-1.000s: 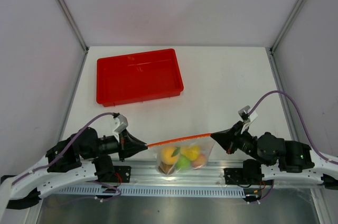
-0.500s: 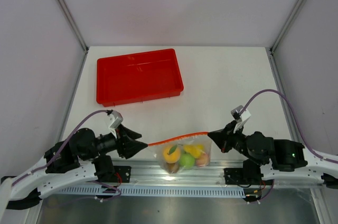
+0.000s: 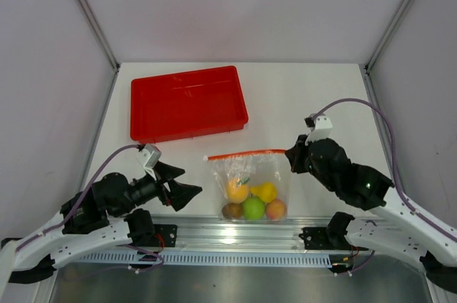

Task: Place the food in the zip-top bag and seal the zipper
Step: Place the zipper food storage bag at the center of the board.

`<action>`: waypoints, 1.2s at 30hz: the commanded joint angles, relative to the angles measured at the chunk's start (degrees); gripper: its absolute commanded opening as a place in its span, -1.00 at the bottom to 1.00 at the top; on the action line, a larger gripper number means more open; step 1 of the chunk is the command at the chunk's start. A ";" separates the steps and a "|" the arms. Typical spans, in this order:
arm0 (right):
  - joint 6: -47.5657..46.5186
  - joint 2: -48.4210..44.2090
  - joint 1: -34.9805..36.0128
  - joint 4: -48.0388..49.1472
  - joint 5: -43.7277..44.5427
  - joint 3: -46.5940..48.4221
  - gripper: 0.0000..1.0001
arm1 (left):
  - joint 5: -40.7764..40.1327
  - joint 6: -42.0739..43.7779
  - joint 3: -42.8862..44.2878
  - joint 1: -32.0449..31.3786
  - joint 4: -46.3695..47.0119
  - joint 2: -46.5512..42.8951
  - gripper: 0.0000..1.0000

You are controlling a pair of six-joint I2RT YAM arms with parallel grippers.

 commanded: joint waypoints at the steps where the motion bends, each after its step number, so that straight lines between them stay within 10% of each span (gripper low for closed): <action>1: -4.21 2.45 -12.35 2.34 -13.74 3.10 -1.00 | -1.02 -0.88 0.51 0.08 3.09 1.32 0.99; 6: -8.00 6.84 -34.68 4.55 -31.50 6.26 -1.00 | 1.27 -1.32 -1.24 0.08 4.32 1.67 0.99; 14: -11.25 16.14 -55.17 9.47 -36.19 6.44 -1.00 | 3.29 -1.50 -2.83 0.08 6.51 2.72 0.99; 36: -11.60 62.03 -63.45 23.97 -28.54 26.72 -1.00 | 8.29 0.08 -0.38 6.92 18.56 17.74 0.99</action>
